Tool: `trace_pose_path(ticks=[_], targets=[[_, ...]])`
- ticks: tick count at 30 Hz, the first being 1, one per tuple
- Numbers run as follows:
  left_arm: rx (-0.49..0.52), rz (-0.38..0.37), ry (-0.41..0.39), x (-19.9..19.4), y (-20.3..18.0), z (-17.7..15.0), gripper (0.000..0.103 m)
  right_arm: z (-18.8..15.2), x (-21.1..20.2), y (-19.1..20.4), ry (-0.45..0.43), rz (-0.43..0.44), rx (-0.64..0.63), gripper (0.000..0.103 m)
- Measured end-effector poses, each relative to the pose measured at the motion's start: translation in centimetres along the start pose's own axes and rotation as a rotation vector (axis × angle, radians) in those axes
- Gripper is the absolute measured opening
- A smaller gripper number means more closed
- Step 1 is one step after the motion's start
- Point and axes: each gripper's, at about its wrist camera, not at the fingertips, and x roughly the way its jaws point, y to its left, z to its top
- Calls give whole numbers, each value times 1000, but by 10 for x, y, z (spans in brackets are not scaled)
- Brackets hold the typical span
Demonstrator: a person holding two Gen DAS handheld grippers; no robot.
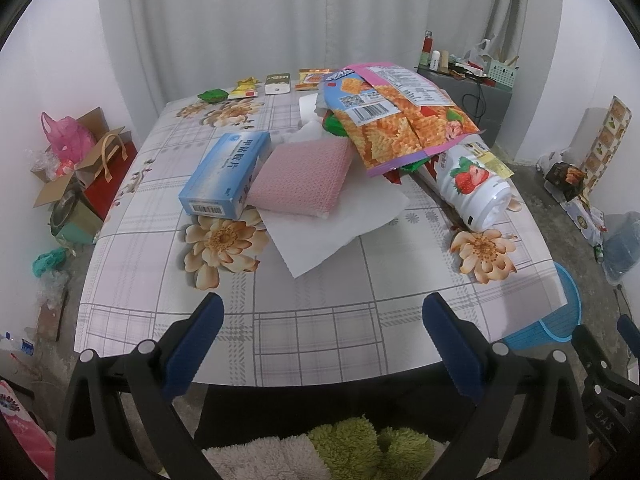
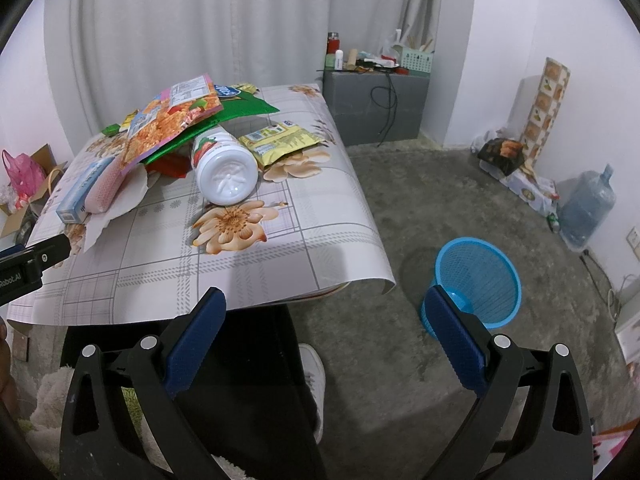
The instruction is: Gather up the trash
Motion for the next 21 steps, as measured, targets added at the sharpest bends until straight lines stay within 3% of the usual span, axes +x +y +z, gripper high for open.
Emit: trace_pose_path(ticks=[21], targets=[[6, 20, 16, -1, 6, -1, 97, -4, 5, 10, 8, 5, -3, 95]])
